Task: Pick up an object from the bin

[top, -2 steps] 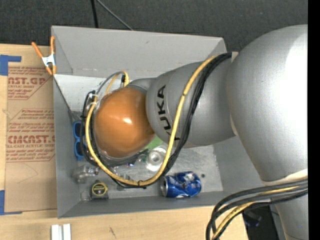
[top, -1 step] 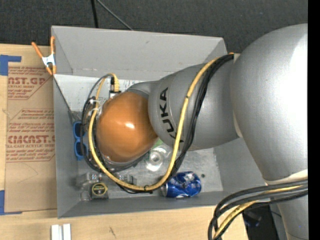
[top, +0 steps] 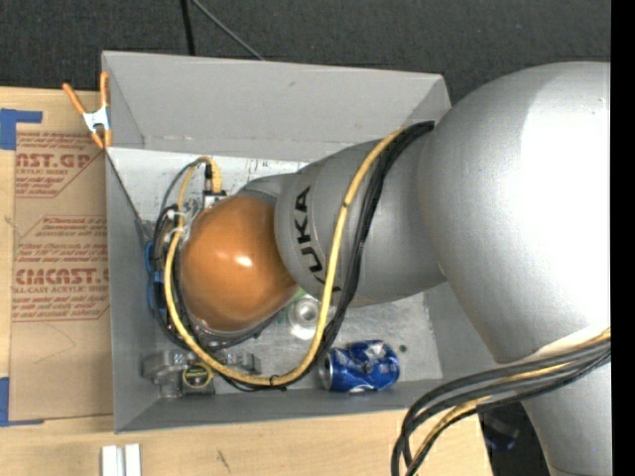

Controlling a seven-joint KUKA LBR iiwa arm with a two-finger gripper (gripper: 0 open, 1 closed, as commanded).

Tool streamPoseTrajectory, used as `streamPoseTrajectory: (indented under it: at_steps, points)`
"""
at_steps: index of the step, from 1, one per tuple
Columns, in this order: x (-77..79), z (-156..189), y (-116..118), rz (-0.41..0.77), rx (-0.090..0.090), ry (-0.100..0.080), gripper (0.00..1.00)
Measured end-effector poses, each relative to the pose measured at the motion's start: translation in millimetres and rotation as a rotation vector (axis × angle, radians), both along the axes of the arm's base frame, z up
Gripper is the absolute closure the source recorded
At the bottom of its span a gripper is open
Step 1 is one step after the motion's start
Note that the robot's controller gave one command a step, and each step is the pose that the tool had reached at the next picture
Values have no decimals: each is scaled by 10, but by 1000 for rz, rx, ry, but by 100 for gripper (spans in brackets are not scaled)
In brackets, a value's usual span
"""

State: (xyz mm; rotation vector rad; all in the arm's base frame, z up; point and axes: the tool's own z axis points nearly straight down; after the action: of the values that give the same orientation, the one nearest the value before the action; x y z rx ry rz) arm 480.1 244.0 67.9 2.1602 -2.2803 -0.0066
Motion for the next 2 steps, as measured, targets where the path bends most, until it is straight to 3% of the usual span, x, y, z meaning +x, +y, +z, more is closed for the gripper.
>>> streamPoseTrajectory:
  at_steps: [1,2]
  points:
    - [-8,-4,14,-2,3,2,0]
    - [2,11,17,-2,4,-1,100]
